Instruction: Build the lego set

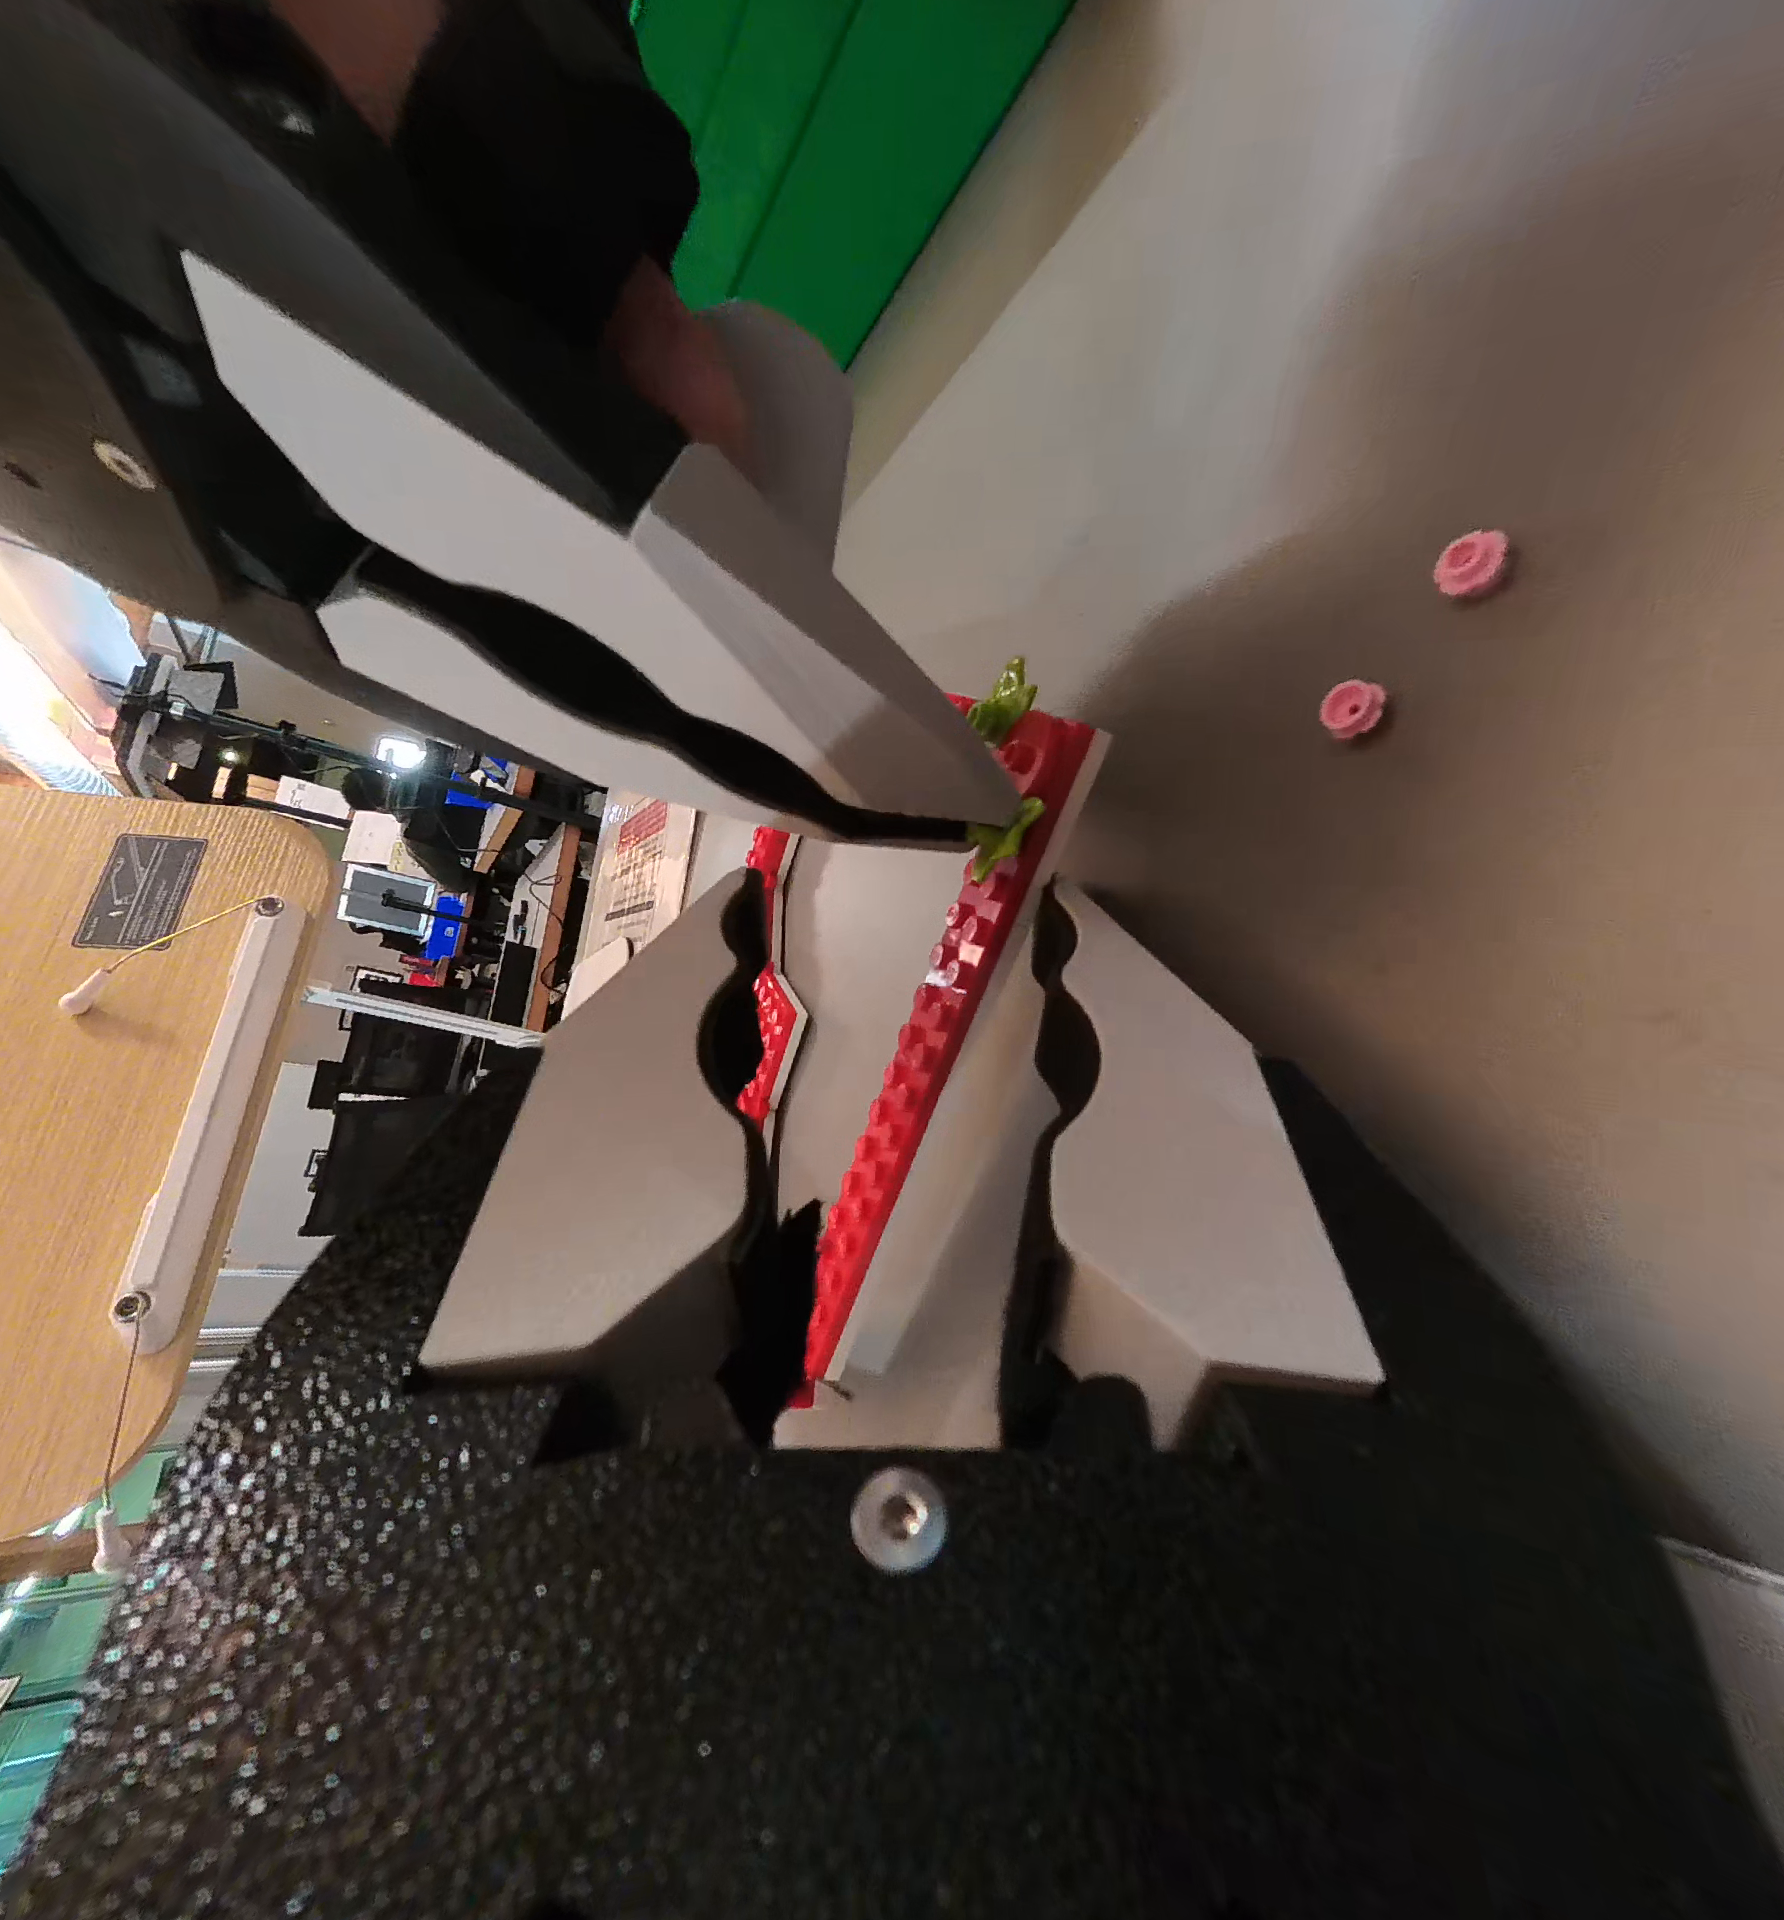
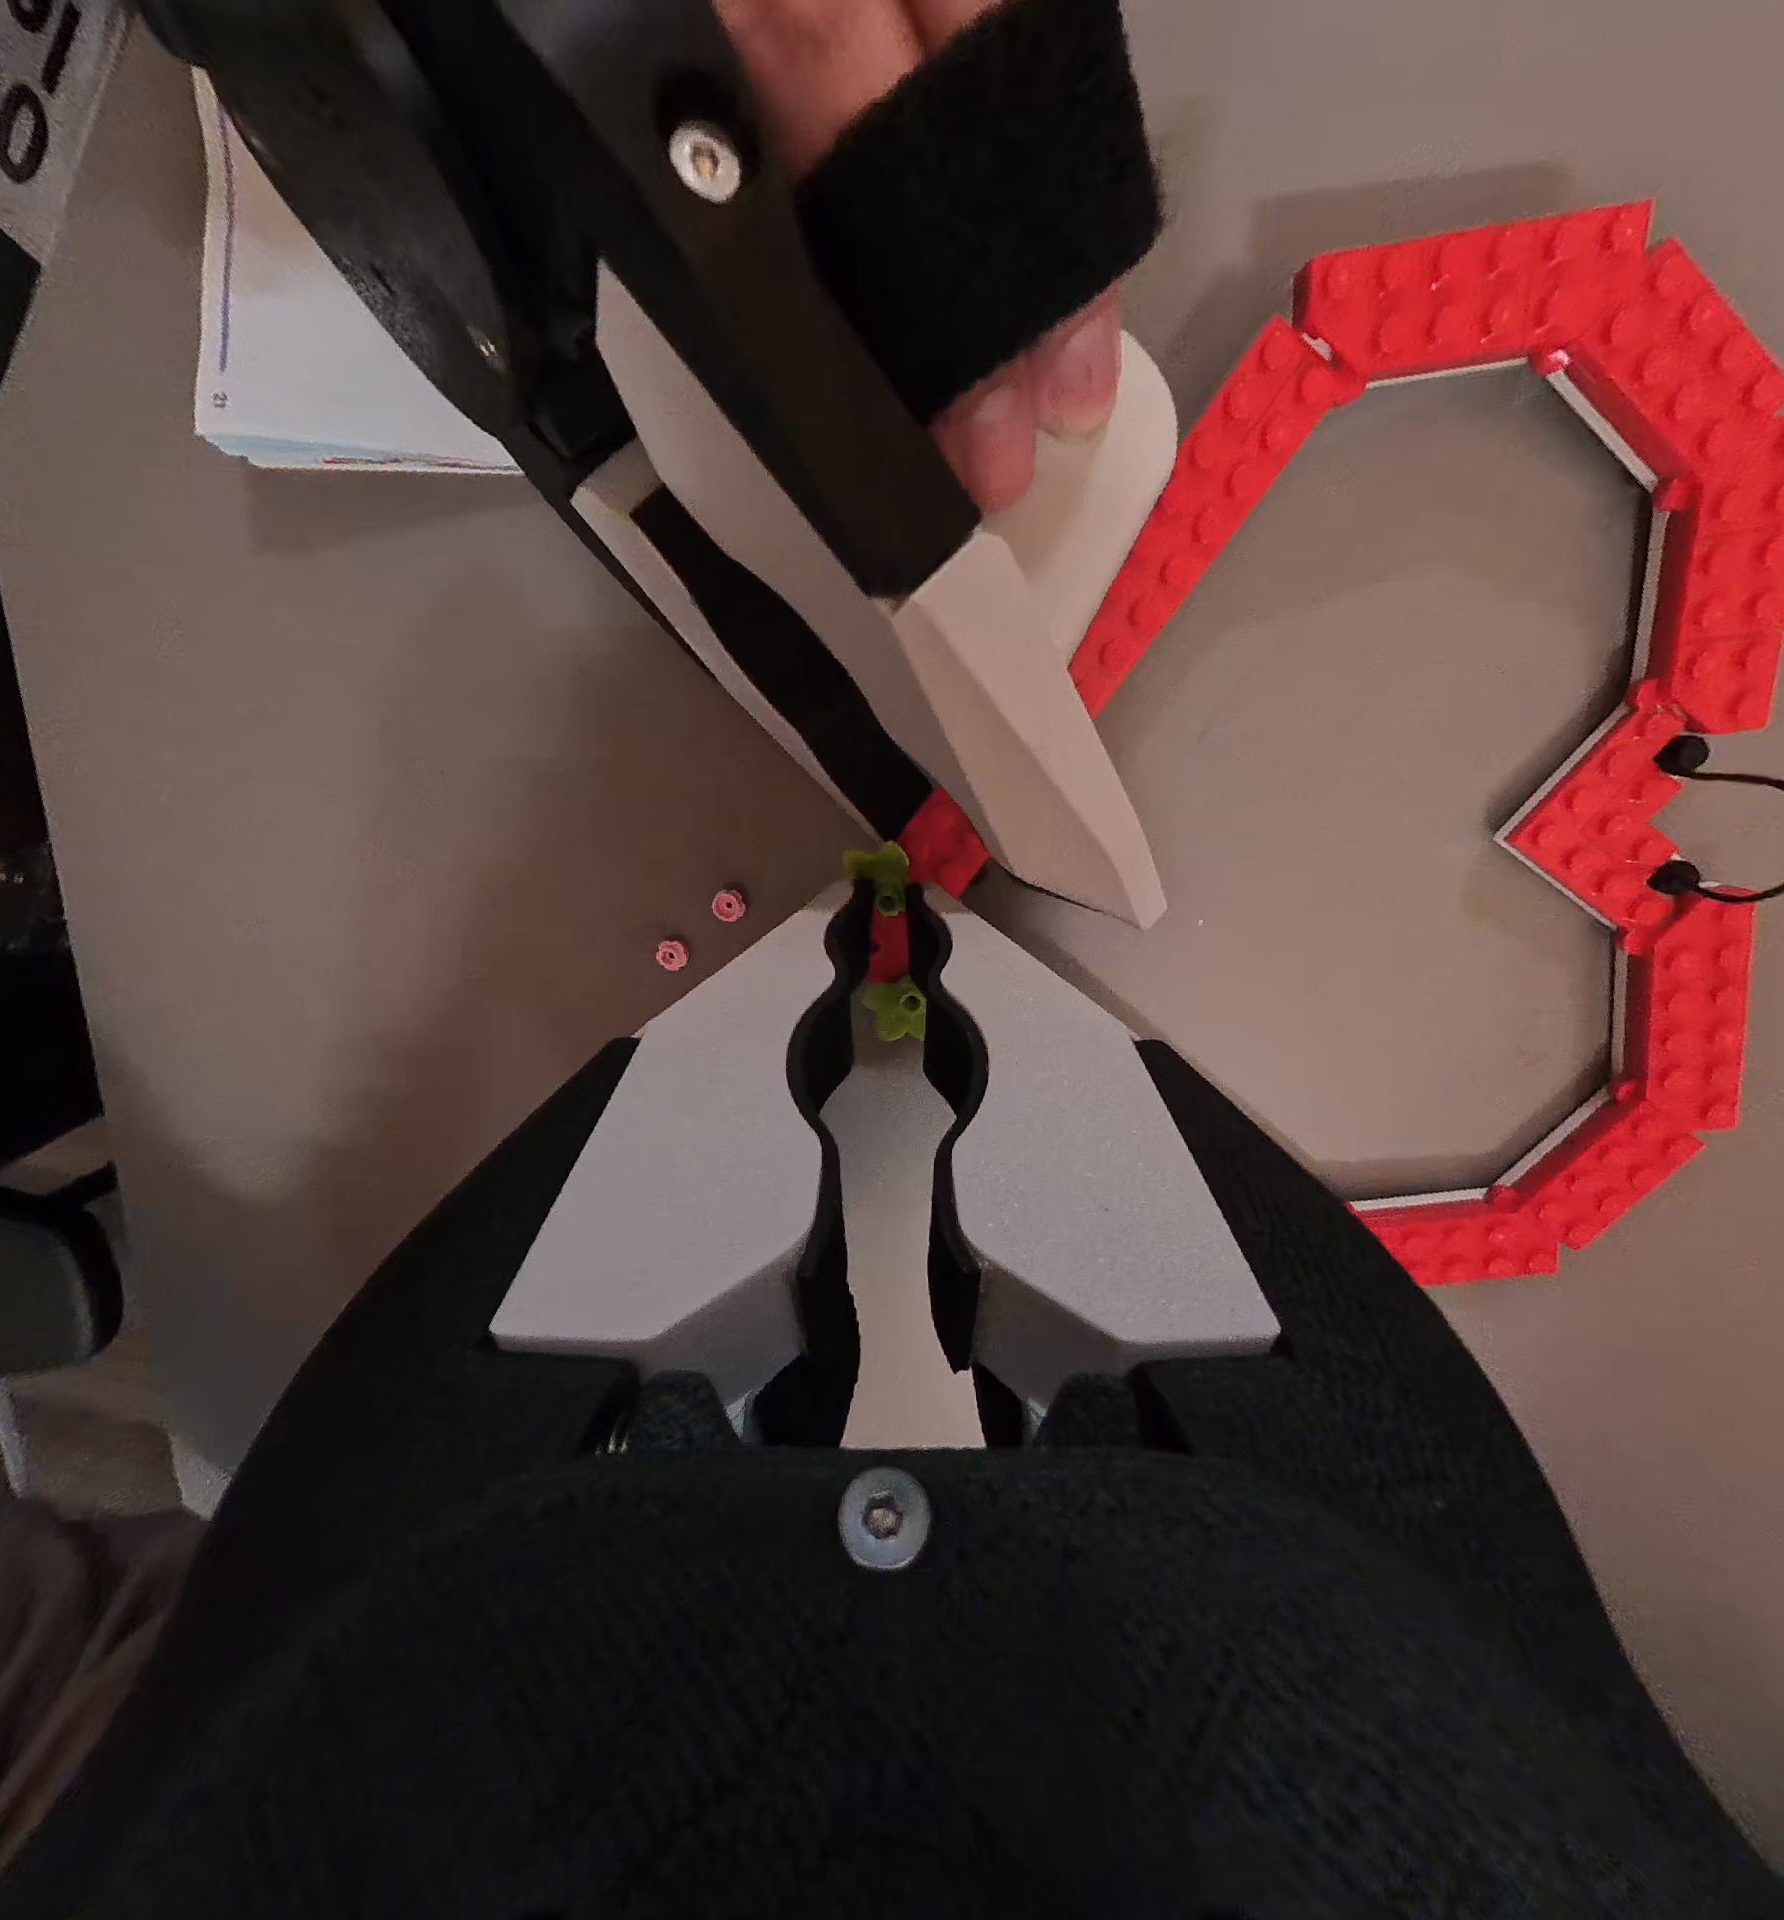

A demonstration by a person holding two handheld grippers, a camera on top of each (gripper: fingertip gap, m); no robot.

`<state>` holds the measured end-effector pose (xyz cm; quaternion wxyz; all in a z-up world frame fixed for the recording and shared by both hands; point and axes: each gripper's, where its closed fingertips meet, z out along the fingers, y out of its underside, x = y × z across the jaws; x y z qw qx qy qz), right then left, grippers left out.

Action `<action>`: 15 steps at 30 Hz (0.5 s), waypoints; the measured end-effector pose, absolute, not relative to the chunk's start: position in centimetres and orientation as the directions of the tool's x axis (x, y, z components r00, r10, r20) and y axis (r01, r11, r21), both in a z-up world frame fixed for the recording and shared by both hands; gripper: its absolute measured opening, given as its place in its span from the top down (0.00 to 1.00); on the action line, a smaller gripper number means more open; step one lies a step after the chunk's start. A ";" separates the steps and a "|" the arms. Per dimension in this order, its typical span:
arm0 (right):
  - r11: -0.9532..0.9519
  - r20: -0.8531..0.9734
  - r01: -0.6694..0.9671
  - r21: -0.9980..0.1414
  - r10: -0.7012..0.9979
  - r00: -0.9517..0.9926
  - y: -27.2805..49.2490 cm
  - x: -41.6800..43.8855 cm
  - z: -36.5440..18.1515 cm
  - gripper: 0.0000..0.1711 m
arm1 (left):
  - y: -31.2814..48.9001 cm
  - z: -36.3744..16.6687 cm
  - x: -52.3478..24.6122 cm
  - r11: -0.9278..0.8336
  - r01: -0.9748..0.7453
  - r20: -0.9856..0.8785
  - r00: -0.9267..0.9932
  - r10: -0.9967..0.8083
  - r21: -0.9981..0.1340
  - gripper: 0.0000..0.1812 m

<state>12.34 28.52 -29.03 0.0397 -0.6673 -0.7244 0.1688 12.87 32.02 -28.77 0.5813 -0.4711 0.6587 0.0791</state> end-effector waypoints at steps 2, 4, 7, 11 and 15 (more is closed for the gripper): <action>0.077 -0.145 0.955 -0.288 0.982 -0.123 28.5 12.4 -29.1 0.97 | 32.0 -28.8 12.9 0.548 -0.715 -0.844 0.111 -0.525 -0.435 0.73; 0.091 -0.126 0.956 -0.279 0.983 -0.131 28.4 12.4 -29.1 0.97 | 31.9 -28.9 12.9 0.556 -0.717 -0.851 0.099 -0.515 -0.420 0.74; 0.081 -0.130 0.954 -0.289 0.984 -0.123 28.4 12.3 -28.9 0.97 | 31.7 -29.1 13.0 0.562 -0.712 -0.846 0.086 -0.526 -0.421 0.76; 0.069 -0.154 0.944 -0.322 0.980 -0.124 28.2 12.3 -28.6 0.97 | 31.4 -29.0 13.0 0.553 -0.686 -0.816 0.105 -0.568 -0.473 0.77; 0.066 -0.155 0.941 -0.332 0.980 -0.124 28.2 12.3 -28.5 0.97 | 31.4 -29.1 13.1 0.548 -0.681 -0.808 0.109 -0.580 -0.485 0.78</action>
